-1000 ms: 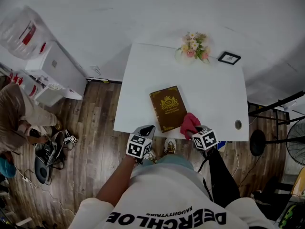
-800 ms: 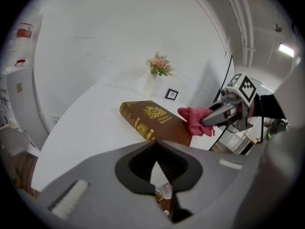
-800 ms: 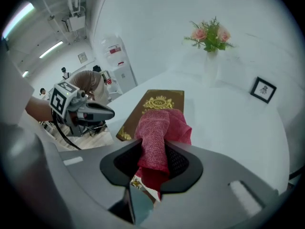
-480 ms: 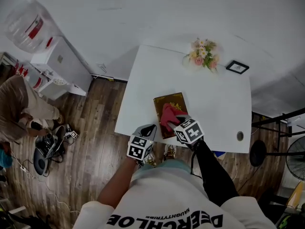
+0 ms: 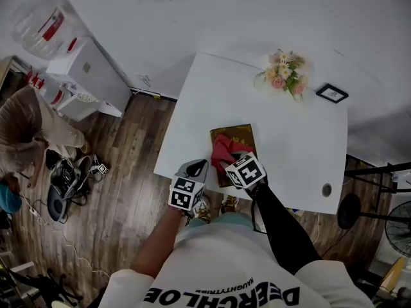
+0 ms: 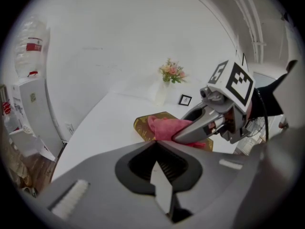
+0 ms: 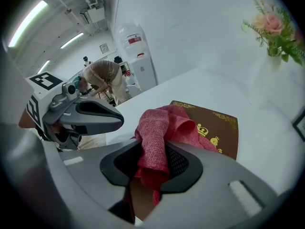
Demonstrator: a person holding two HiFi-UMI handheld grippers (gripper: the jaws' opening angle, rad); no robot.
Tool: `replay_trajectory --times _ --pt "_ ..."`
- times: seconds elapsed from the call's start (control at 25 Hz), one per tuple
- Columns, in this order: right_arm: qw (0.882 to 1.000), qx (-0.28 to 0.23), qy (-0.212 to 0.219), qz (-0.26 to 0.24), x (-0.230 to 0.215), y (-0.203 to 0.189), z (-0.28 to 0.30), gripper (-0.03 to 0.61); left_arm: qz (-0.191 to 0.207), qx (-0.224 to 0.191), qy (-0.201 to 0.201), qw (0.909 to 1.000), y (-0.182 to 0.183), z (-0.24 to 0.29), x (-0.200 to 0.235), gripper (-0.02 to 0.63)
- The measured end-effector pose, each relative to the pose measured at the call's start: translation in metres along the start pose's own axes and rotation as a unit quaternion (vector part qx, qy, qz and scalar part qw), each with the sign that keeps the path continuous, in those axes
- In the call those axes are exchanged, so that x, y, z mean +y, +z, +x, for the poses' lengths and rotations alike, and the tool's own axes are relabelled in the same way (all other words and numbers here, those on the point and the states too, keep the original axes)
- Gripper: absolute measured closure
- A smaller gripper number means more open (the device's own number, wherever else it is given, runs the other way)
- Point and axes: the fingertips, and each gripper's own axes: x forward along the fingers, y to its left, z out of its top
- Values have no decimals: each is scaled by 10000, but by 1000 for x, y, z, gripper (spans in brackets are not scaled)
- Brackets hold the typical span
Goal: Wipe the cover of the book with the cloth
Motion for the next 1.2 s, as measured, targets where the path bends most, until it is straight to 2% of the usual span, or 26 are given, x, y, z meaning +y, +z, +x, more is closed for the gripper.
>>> replay_trajectory --times 0.16,0.68,0.88,0.96,1.04,1.2 --pt "9999 20 -141 -65 -14 -3 -5 477 0 12 35 10000 5 10 2 563" --pt "9934 -38 -951 643 -97 -38 -48 477 127 -51 -18 9999 30 33 -1 563" --pt "9929 -56 -965 691 -99 -38 -50 477 195 -104 -56 9997 39 37 -5 563" --pt "9927 -241 -980 658 -100 -33 -52 477 262 -180 -22 9995 48 36 -4 563" --pt "9901 -677 -1069 602 -103 -19 -62 477 397 -319 83 9987 63 33 -1 563" --pt "9755 -1733 -1293 410 -104 26 -94 477 777 -854 415 9924 114 15 8 563"
